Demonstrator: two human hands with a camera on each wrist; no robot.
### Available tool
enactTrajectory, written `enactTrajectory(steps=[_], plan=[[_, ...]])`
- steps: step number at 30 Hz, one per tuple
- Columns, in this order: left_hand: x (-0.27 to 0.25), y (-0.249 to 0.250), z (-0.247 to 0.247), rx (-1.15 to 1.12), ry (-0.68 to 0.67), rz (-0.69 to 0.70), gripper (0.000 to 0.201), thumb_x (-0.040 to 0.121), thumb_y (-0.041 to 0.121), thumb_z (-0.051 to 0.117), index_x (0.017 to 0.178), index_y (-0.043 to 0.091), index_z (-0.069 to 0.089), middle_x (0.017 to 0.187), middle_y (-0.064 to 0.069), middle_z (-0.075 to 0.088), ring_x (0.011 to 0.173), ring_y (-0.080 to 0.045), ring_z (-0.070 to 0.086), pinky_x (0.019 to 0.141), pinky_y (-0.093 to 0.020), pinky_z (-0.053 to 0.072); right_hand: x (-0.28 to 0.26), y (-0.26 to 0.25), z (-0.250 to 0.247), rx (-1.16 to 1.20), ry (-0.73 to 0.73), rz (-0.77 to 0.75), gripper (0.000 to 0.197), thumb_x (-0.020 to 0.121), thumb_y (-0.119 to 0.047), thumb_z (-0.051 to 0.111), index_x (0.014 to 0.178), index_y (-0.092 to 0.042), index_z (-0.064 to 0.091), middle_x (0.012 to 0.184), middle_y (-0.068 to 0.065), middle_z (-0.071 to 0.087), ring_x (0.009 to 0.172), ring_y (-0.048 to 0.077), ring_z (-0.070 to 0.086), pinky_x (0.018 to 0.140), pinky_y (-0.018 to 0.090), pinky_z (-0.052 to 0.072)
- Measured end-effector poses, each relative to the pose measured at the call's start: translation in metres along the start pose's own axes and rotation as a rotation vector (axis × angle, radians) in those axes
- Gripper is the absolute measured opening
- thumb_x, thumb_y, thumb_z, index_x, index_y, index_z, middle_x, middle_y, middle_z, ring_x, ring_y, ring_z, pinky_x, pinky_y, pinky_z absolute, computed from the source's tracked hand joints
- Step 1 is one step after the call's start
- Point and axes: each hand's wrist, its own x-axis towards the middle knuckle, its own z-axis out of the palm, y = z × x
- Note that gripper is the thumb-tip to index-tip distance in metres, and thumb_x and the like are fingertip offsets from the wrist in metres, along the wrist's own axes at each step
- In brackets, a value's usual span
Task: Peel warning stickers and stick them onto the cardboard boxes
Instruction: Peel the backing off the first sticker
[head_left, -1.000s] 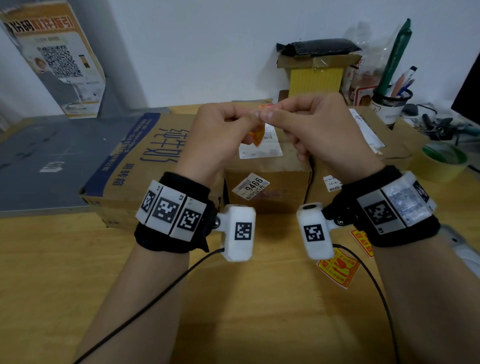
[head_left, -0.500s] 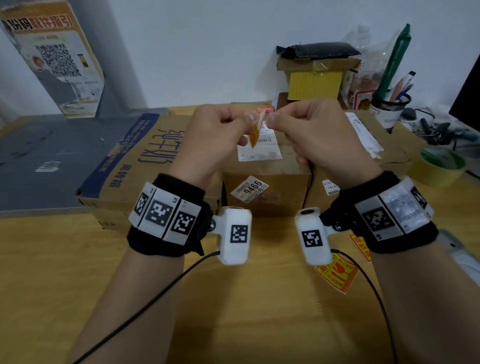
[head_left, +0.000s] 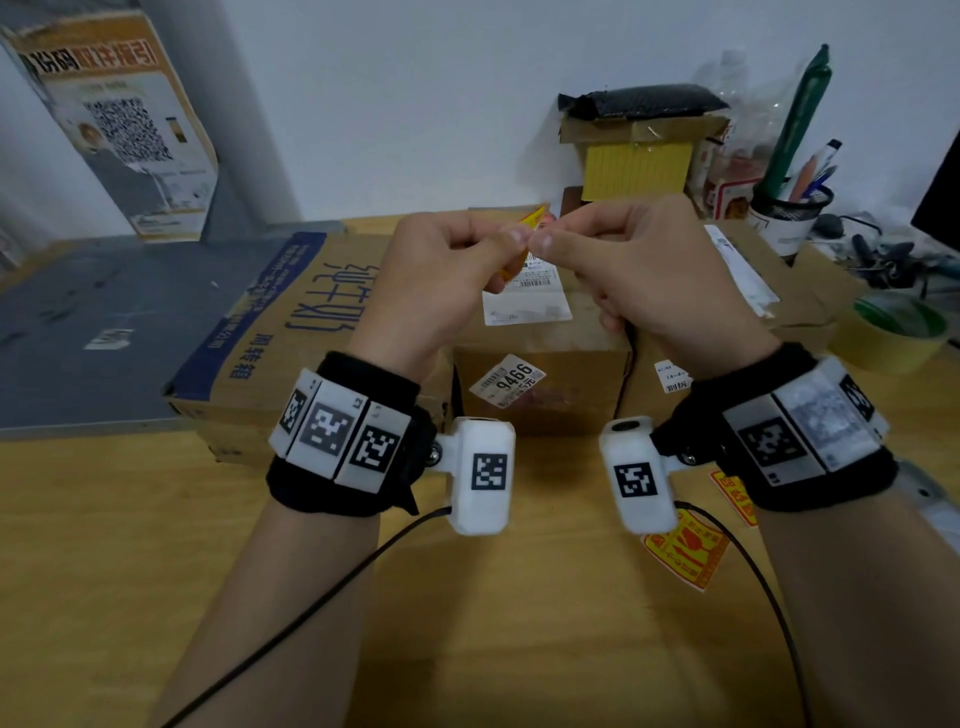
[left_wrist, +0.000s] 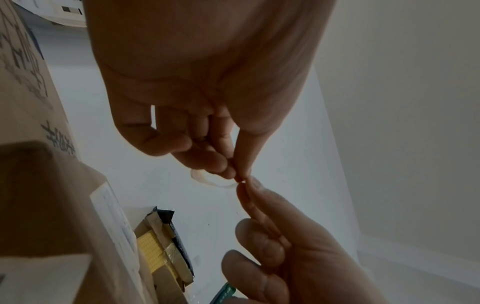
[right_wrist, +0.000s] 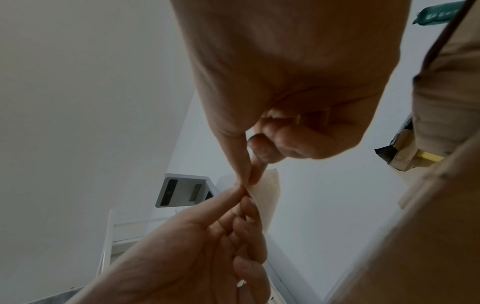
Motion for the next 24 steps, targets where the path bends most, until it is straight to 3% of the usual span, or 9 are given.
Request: enactTrajectory(steps=[4,9,13,18,22,24], plan=[[0.0009,-0.0015,0.0007,0.021,-0.001,-0.013,0.016,0.095,0.022,0.065,0.08,0.021,0.074,0.069,0.009,0.067,0.055,0.003,0.055,0.05,-0.01,0.042,0.001,0.0015,-0.0006,-0.014,0.014,-0.005,0.011,0.091,-0.024,0.076,0.085,-0.015,0.077,0.042,-0.012,0.049,0.037,0.013,0.035,0.046,0.033,0.038],[0.0015,-0.0024,0.0022,0.048,-0.024,-0.024,0.02,0.095,0.022,0.064,0.082,0.011,0.074,0.07,0.001,0.065,0.055,0.001,0.054,0.05,-0.009,0.041,0.0007,0.0014,0.0004,-0.032,0.029,-0.01,0.014,0.089,-0.024,0.077,0.083,-0.011,0.079,0.042,-0.01,0.047,0.037,0.017,0.036,0.049,0.038,0.038],[0.0015,-0.0012,0.002,0.065,-0.028,-0.077,0.023,0.095,0.024,0.064,0.075,0.017,0.072,0.065,0.01,0.065,0.056,0.0,0.054,0.054,-0.015,0.041,0.0,-0.0008,0.0016,-0.076,0.04,-0.032,0.016,0.089,-0.024,0.074,0.076,-0.016,0.078,0.042,-0.008,0.049,0.035,0.016,0.038,0.046,0.031,0.035],[0.0,-0.0002,0.0034,0.069,-0.051,-0.089,0.026,0.097,0.026,0.06,0.074,0.021,0.072,0.062,0.014,0.065,0.057,-0.001,0.055,0.057,-0.02,0.04,0.0004,-0.0009,0.0006,-0.101,0.057,-0.04,0.019,0.089,-0.024,0.074,0.079,-0.01,0.079,0.052,0.007,0.05,0.039,0.017,0.039,0.044,0.028,0.034],[-0.0004,0.0,0.0033,0.072,-0.053,-0.099,0.028,0.098,0.025,0.06,0.071,0.023,0.07,0.058,0.017,0.065,0.057,-0.001,0.056,0.058,-0.022,0.04,0.0005,-0.0003,-0.0001,-0.115,0.065,-0.036,0.017,0.088,-0.021,0.074,0.081,-0.006,0.08,0.048,-0.001,0.05,0.037,0.013,0.038,0.042,0.025,0.033],[-0.0006,0.0,0.0032,0.073,-0.048,-0.105,0.027,0.098,0.026,0.06,0.072,0.024,0.07,0.06,0.016,0.064,0.058,-0.002,0.056,0.059,-0.023,0.04,0.0003,-0.0003,-0.0007,-0.119,0.063,-0.036,0.019,0.088,-0.02,0.073,0.082,-0.003,0.079,0.05,0.002,0.05,0.037,0.012,0.038,0.043,0.026,0.033]])
